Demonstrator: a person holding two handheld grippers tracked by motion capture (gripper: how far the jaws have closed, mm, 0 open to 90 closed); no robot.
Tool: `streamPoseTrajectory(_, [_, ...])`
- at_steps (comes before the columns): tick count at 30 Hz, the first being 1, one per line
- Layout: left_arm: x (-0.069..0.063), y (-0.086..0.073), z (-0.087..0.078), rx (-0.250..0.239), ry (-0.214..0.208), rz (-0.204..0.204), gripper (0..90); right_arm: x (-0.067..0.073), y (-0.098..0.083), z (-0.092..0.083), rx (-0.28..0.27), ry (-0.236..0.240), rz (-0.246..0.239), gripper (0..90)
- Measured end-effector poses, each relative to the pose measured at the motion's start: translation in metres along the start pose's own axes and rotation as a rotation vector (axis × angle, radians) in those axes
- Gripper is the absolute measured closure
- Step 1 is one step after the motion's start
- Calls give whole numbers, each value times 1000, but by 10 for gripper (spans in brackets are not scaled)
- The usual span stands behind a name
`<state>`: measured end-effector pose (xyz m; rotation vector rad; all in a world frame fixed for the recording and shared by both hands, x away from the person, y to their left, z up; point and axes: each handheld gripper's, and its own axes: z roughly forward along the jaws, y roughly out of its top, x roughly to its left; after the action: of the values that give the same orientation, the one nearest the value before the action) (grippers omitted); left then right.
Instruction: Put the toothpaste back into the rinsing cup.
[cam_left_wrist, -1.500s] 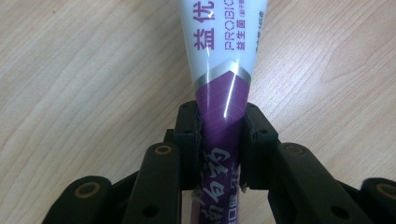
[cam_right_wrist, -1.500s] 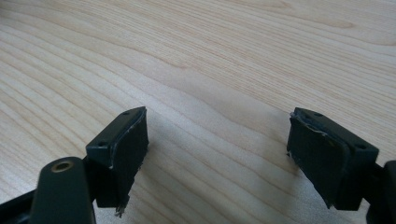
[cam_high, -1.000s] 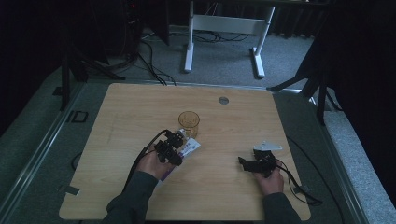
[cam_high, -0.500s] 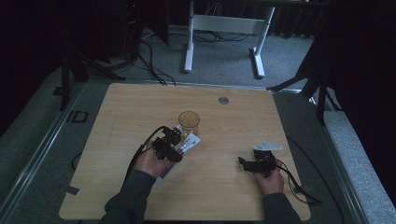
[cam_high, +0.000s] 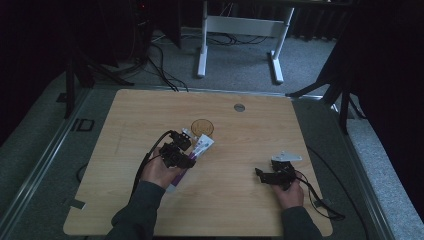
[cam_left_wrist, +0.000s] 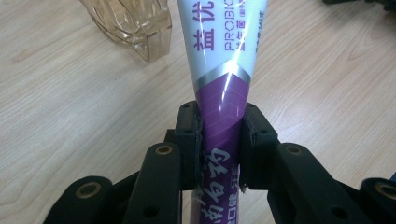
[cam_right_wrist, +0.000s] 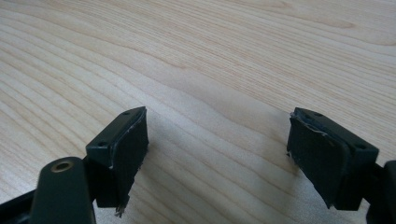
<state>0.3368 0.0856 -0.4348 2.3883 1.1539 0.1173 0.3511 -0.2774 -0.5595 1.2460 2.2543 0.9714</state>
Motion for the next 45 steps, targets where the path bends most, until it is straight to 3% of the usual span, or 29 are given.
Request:
streamPoseTrajectory(7, [4, 1, -7, -51, -4, -23, 723, 0, 0, 0, -1, 0, -1, 204])
streamPoseTrajectory(28, [9, 11, -19, -165, -6, -37, 722, 0, 0, 0, -1, -1, -1, 205])
streamPoseTrajectory(45, [19, 17, -25, -229, 19, -72, 722, 0, 0, 0, 0, -1, -1, 205])
